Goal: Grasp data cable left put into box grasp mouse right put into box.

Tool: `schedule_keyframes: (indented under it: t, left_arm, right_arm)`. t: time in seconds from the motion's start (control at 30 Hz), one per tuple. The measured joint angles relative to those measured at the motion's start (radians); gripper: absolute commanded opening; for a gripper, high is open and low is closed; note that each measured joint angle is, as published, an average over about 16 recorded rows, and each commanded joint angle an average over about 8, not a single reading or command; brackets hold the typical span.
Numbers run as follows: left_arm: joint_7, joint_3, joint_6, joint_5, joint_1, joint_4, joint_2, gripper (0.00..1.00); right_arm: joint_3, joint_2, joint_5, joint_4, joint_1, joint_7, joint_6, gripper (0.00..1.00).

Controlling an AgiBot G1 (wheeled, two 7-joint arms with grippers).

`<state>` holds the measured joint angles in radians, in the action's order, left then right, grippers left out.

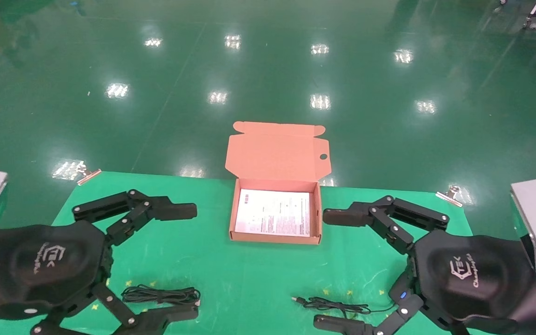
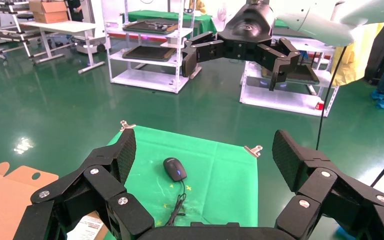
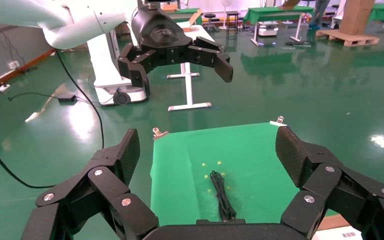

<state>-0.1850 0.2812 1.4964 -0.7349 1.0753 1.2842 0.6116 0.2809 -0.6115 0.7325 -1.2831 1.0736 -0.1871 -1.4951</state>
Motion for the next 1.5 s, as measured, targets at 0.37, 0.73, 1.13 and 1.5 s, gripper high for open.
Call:
schedule_keyframes:
  t: [0.37,0.73,1.13,1.5]
  left_arm:
    - [0.019,0.063,-0.003,-0.147,0.049,-0.045,0.026,1.00]
    - [0.059,0.200,0.019,-0.457,0.178,-0.132,0.087,1.00]
    - [0.079,0.343,-0.024,-0.801,0.251,-0.107,0.155,1.00]
    - [0.018,0.437,-0.144,-1.084,0.226,-0.073,0.217,1.00]
  right_arm:
    - [0.054,-0.006,0.099,0.044,0.039,0.018,-0.035,1.00]
    - [0.280,-0.023,0.374,0.137,0.222,0.082,-0.093,1.00]
    - [0.651,-0.122,0.649,0.240,0.475,0.188,-0.098,1.00]
    - [0.899,-0.281,0.853,0.340,0.608,0.273,-0.053,1.00]
